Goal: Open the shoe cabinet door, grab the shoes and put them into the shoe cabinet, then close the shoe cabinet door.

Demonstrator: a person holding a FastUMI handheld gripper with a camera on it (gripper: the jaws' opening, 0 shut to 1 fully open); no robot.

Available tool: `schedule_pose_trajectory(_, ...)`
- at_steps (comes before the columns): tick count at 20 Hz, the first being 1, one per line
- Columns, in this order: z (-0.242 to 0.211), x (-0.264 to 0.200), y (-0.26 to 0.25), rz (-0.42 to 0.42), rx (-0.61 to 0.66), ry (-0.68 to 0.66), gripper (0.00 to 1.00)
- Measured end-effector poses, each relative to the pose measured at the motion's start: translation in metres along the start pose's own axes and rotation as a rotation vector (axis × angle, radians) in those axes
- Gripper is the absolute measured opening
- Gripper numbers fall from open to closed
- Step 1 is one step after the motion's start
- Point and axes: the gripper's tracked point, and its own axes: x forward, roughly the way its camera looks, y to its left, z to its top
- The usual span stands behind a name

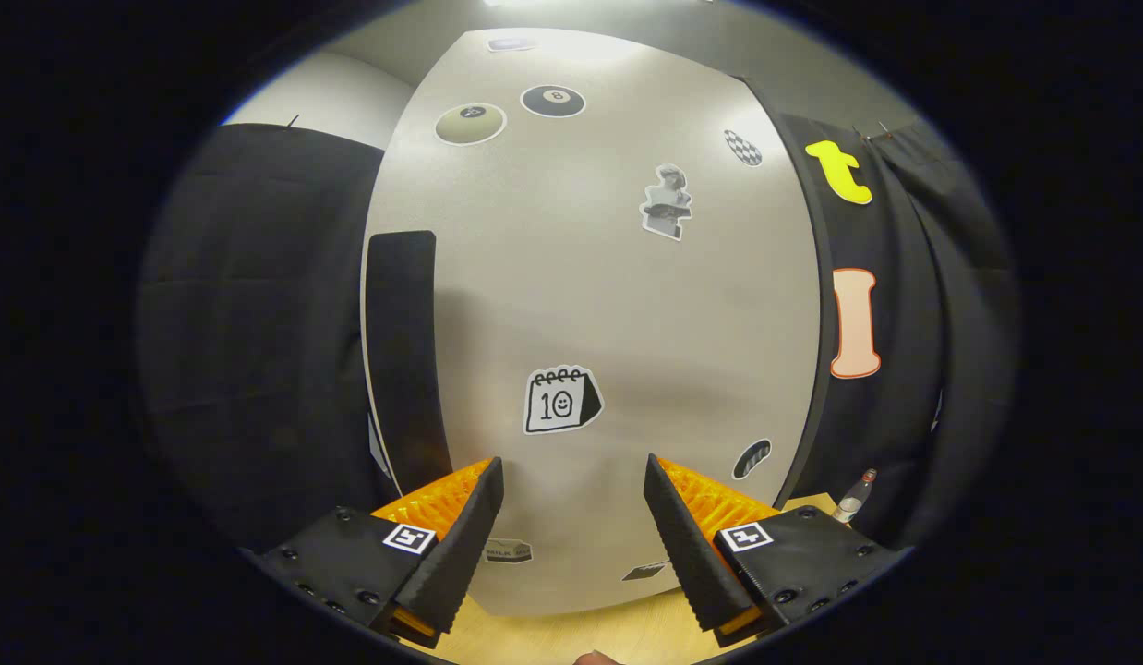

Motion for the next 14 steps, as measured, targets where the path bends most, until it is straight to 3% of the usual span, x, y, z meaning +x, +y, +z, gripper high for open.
schedule_pose_trajectory(14,0.016,-0.144,-0.060,-0.052,0.002,-0.074,0.97)
